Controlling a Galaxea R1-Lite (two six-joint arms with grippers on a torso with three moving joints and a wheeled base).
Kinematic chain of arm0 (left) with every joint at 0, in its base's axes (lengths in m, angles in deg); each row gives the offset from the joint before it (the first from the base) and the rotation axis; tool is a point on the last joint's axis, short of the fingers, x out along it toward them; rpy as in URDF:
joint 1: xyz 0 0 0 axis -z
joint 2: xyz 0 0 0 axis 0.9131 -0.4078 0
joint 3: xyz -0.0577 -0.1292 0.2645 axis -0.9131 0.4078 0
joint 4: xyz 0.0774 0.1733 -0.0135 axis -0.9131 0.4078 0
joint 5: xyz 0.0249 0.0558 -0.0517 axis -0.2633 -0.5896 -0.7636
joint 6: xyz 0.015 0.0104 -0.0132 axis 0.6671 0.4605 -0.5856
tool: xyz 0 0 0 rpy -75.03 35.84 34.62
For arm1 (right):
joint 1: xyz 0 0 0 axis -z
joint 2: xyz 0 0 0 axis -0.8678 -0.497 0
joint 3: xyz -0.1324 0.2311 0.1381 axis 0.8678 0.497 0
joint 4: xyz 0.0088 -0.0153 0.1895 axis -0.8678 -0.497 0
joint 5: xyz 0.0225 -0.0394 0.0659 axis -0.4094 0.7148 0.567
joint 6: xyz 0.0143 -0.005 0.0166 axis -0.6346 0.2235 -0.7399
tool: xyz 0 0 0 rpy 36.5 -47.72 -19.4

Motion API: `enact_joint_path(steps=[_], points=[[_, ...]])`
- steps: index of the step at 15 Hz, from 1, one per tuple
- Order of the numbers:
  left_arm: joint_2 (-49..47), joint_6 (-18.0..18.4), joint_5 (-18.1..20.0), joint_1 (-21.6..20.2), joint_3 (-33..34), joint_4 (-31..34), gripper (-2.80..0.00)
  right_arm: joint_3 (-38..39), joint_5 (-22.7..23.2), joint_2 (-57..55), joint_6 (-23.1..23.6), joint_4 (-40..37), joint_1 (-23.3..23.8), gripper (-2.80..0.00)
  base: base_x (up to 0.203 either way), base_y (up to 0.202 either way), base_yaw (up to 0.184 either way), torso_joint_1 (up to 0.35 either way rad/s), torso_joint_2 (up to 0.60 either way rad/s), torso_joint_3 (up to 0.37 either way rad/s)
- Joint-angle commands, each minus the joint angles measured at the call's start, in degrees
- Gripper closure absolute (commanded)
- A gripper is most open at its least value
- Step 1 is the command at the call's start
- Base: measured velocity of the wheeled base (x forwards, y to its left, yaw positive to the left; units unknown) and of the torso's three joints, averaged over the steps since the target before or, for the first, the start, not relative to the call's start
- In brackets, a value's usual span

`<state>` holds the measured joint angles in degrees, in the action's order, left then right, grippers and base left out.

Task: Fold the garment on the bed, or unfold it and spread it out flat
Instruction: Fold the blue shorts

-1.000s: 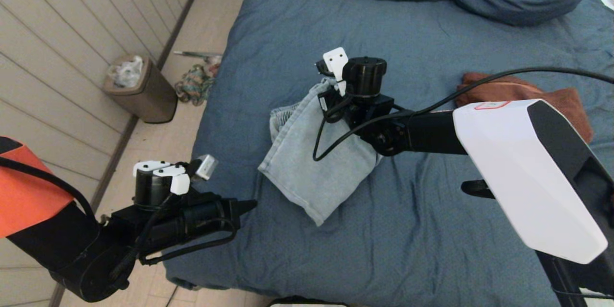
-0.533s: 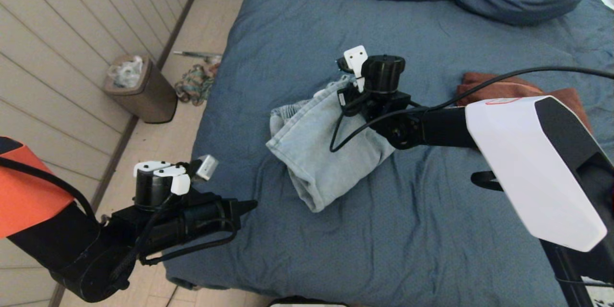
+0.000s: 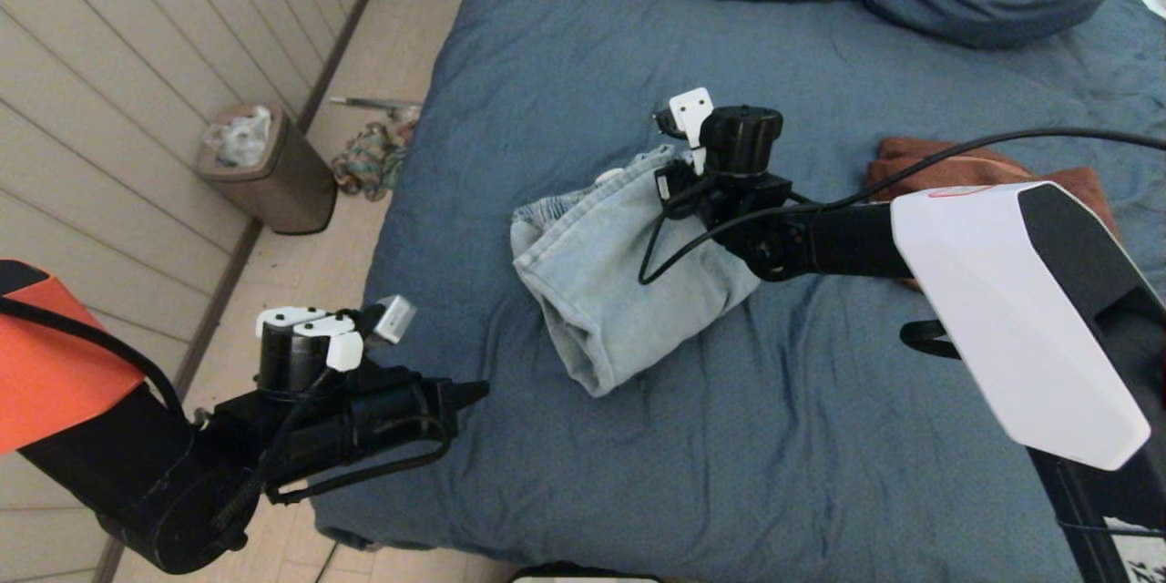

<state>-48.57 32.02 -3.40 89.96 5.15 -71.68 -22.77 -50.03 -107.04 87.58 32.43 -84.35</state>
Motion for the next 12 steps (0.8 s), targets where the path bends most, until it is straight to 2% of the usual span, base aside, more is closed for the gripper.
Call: enact_joint_path(steps=[1,8,11,12], points=[[0.2,-0.2,0.1,0.1,0.0,-0.3,0.0,0.4,0.6,0.7,-1.1,0.5,0.0,-2.8,0.0,0.0,0.0,0.0,0.0,0.0],[0.9,-0.2,0.1,0.1,0.6,-0.8,0.0,3.8,0.8,9.3,-6.5,-0.6,-1.5,-2.8,0.0,0.0,0.0,0.0,0.0,0.0],[1.7,-0.2,0.1,0.4,0.8,-0.8,0.0,3.7,1.2,11.4,-9.4,-4.1,-2.1,-2.8,0.0,0.0,0.0,0.0,0.0,0.0],[2.2,-0.3,0.1,0.4,0.8,-0.8,0.0,2.6,1.9,13.0,-13.2,-10.0,-2.1,0.0,0.0,0.0,0.0,0.0,0.0,0.0]])
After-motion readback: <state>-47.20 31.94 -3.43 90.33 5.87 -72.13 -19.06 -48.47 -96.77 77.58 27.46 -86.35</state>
